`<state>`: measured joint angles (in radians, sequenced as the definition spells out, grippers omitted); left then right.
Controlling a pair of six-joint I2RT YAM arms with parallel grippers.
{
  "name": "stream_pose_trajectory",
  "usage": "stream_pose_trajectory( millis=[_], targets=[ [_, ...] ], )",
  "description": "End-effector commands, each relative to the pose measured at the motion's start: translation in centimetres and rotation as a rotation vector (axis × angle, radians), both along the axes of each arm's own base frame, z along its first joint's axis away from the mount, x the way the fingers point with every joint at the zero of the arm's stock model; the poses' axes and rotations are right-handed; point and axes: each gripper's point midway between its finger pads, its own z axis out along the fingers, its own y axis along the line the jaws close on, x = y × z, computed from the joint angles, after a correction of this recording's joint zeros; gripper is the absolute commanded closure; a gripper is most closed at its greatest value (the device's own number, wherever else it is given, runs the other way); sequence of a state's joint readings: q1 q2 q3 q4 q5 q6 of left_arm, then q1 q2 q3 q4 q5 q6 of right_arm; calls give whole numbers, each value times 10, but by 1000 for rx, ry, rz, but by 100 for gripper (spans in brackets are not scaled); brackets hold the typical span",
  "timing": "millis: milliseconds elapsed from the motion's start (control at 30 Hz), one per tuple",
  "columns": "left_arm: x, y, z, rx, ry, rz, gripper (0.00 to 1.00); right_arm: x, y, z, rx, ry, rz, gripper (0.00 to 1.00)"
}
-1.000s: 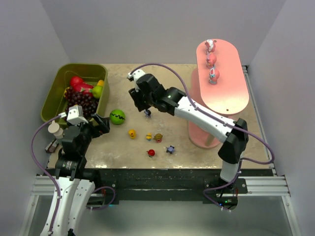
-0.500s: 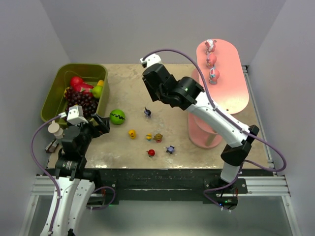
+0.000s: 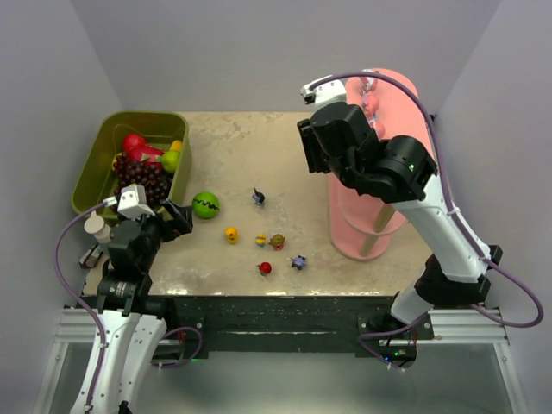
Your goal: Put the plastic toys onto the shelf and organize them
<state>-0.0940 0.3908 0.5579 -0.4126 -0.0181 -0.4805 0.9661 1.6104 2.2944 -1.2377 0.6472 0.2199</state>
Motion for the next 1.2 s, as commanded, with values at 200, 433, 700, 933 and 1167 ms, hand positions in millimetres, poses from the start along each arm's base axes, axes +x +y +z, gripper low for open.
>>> stream_pose_trajectory(
  millis=[200, 433, 700, 933, 1167],
  targets=[
    [2, -4, 9, -15, -28, -15, 0, -34, -60, 3, 21, 38, -109, 100],
    [4, -8, 6, -15, -16, -40, 0, -40, -85, 0, 47, 39, -169, 98],
    [3, -8, 6, -16, -17, -38, 0, -33, -111, -18, -9, 69, -252, 97],
    [5, -8, 5, -10, -11, -38, 0, -31, -127, -21, -19, 69, -300, 95],
    [5, -8, 3, -9, -1, -38, 0, -31, -134, -26, -44, 79, -311, 91]
  ],
)
